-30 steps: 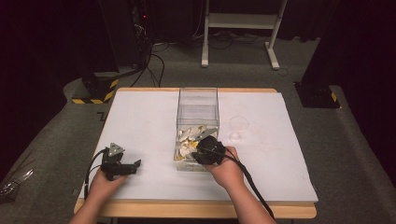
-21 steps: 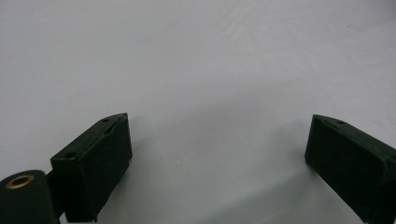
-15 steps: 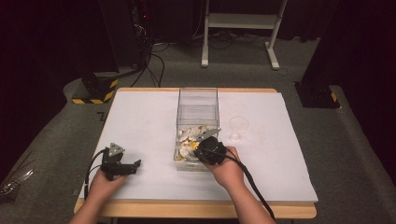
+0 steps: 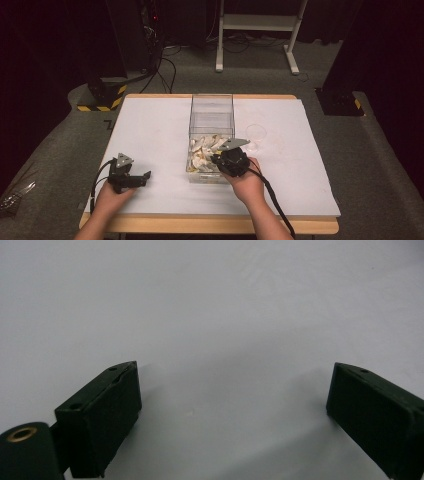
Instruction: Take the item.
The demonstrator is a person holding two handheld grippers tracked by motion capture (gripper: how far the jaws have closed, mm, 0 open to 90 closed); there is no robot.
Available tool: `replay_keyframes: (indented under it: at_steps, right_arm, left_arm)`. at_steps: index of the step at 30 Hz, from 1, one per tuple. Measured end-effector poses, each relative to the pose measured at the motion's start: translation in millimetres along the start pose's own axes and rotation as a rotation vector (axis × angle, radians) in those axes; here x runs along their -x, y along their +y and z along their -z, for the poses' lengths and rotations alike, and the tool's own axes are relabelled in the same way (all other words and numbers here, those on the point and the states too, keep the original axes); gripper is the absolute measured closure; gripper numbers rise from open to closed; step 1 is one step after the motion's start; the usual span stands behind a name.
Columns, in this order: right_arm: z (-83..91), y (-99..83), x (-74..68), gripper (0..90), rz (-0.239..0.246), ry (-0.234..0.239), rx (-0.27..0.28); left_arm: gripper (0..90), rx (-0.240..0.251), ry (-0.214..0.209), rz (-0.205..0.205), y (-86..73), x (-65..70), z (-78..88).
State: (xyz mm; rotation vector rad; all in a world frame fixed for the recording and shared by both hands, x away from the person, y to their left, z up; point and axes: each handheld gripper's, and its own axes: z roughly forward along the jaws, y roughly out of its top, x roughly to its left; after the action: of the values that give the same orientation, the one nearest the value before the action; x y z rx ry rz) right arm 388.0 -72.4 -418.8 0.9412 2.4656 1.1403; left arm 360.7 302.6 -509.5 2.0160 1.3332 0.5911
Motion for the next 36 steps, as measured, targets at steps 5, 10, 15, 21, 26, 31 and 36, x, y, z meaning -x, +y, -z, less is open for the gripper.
replay_keyframes:
  at_steps: [5,10,15,21,26,31,36]
  right_arm:
    - [4.5,-5.9,2.2,85.0,-0.03,0.001,0.048]
    - [6.6,-9.1,2.9,84.9,-0.041,-0.005,0.073]
    - [9.9,-10.6,2.5,84.9,-0.05,-0.009,0.108]
    - [13.2,-9.0,0.6,84.9,-0.048,-0.007,0.125]
    - [18.0,-8.2,2.1,84.9,-0.047,-0.019,0.157]
    - [21.1,-7.8,3.0,84.9,-0.043,-0.026,0.183]
    - [18.3,-10.1,3.1,84.7,-0.043,-0.013,0.195]
  left_arm:
    - [7.7,0.001,-0.001,0.001,0.0,0.2,0.0]
    - [7.8,0.001,0.0,-0.001,0.0,0.1,0.0]
    - [7.8,0.001,0.001,-0.001,0.0,0.1,0.0]
    - [7.7,0.001,-0.002,0.003,0.0,0.2,-0.1]
    - [7.8,0.002,0.0,0.001,-0.1,0.3,-0.1]
    - [7.8,0.001,-0.001,0.002,-0.1,0.2,-0.1]
    - [7.8,0.001,-0.002,0.001,0.0,0.2,-0.1]
